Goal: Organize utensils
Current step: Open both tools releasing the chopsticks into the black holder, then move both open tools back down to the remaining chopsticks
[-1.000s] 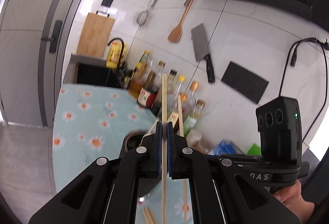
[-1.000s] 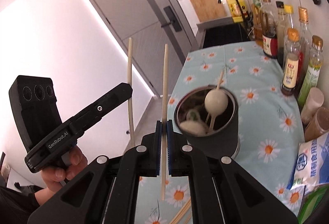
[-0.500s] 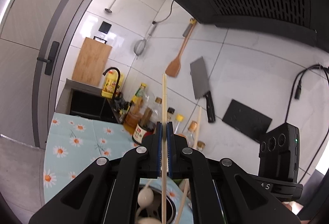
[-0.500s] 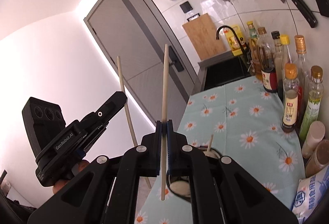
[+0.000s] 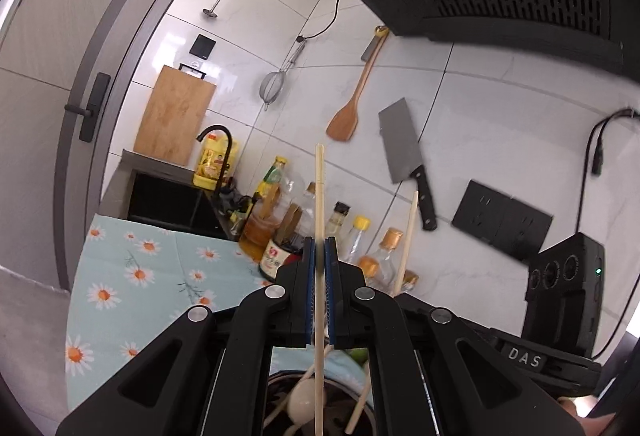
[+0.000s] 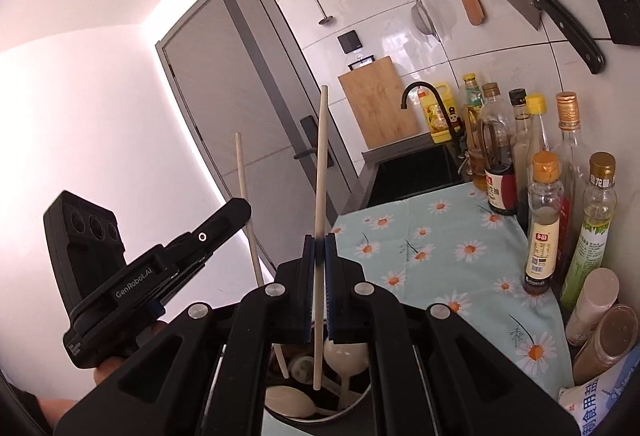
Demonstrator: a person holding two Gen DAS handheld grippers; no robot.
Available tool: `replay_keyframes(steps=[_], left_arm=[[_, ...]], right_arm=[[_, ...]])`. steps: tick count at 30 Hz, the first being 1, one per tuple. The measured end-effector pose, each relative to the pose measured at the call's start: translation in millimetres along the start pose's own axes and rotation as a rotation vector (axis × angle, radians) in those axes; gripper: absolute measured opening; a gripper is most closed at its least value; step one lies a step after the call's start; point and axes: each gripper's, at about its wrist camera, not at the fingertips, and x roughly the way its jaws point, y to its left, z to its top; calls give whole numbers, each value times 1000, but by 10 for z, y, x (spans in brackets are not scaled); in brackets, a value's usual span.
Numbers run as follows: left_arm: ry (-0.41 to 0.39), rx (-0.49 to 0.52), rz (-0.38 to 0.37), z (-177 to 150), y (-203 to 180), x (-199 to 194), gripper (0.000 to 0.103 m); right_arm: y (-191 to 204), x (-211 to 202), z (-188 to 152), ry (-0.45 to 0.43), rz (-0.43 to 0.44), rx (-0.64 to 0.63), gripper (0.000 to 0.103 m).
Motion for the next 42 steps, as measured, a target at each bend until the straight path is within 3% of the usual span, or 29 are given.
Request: replay_keyframes(steps=[5, 12, 14, 16, 18, 19, 20, 30, 33, 36, 39, 42], left_arm=[[29, 51, 55, -139, 16, 41, 4], [65, 79, 65, -275, 0, 0, 4], [98, 68, 74, -304, 8, -8, 4], [106, 64, 81, -314, 6, -48, 5], [117, 71, 84, -315, -13, -77, 15], [119, 69, 83, -314, -17, -99, 32], [118, 64, 83, -311, -18, -115, 36], [122, 65, 88, -220, -186, -392, 36], [135, 70, 114, -185, -232, -494, 36], [156, 57, 128, -191, -232, -589, 37], [187, 33, 137, -255, -216, -720, 46], [214, 21, 164, -336, -192, -825, 46]], right_arm=[[-31, 71, -167, 19, -34, -9, 6], [-38, 98, -266, 46, -30, 17, 6], [-42, 86, -265, 51, -30, 26, 10], [-51, 47, -259, 47, -32, 43, 22], [-51, 4, -243, 44, -20, 59, 22], [-42, -22, -235, 39, -21, 61, 22], [-30, -48, -225, 35, -24, 60, 22], [80, -336, -153, 15, -41, 53, 25], [136, -438, -157, 26, -24, 55, 39], [181, -516, -206, 56, -19, 60, 39], [186, -567, -301, 99, -25, 84, 40], [169, -586, -395, 167, -57, 126, 52]])
